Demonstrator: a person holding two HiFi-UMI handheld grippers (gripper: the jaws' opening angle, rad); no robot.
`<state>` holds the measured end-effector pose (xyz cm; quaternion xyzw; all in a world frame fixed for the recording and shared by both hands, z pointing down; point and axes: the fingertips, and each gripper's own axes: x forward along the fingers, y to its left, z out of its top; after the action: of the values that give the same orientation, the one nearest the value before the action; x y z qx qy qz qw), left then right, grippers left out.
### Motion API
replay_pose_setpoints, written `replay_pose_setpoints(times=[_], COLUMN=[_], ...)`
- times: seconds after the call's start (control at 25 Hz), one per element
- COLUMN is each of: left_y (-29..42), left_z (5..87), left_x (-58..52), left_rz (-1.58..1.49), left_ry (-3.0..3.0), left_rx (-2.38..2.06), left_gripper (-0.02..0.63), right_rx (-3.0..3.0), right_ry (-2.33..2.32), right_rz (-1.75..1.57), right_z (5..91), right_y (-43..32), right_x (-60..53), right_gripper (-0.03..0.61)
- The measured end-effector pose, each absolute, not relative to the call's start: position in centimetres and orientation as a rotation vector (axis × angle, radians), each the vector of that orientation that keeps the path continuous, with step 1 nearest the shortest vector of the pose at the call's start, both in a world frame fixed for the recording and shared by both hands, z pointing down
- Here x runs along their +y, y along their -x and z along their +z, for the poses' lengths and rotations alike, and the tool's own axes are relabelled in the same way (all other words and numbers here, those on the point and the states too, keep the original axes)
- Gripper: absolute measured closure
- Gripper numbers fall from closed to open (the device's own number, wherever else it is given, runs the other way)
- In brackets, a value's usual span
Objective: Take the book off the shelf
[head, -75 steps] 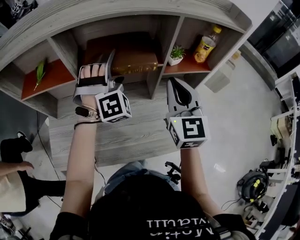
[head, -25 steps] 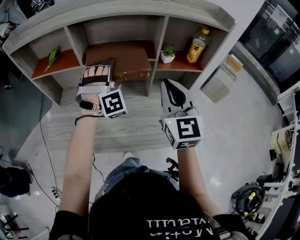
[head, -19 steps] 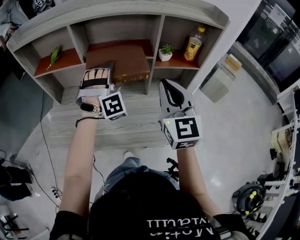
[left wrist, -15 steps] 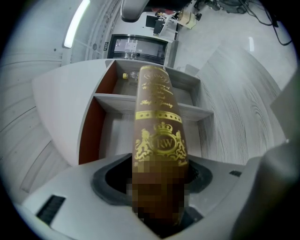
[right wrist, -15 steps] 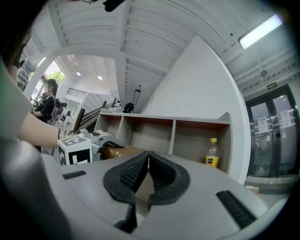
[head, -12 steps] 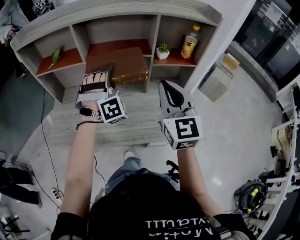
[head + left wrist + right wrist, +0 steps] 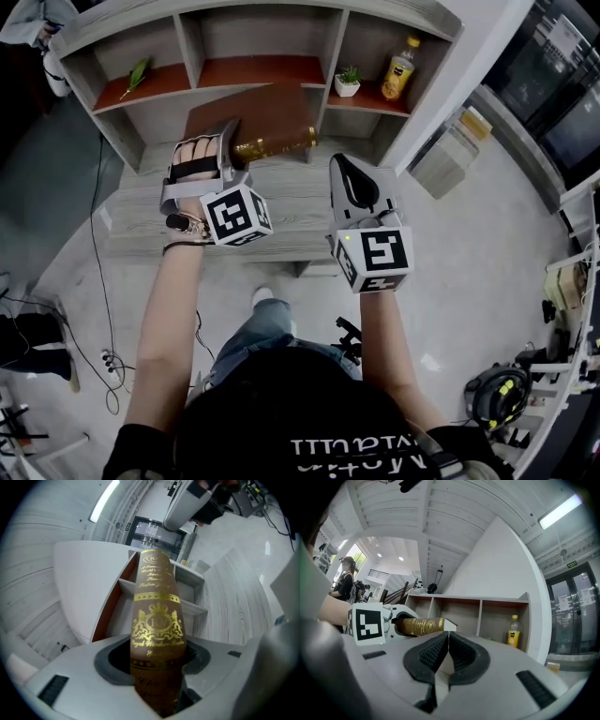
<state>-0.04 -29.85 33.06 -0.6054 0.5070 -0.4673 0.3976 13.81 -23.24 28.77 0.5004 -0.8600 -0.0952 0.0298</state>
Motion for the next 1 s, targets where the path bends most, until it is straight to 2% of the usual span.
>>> replay_pose_setpoints(times=[1.0], left_y=[5.8], left_z=[31.4], left_x=[-29.1], left_rz=[-0.829], left_ry=[1.969], left_rx=[1.591], left_gripper=[0.380], right_rx=[-2.673], right_ry=[-1.564], right_rz=[-0.300], right_z=[25.5], right_y=[-8.8], right_x=[-25.0], right_gripper=[0.565])
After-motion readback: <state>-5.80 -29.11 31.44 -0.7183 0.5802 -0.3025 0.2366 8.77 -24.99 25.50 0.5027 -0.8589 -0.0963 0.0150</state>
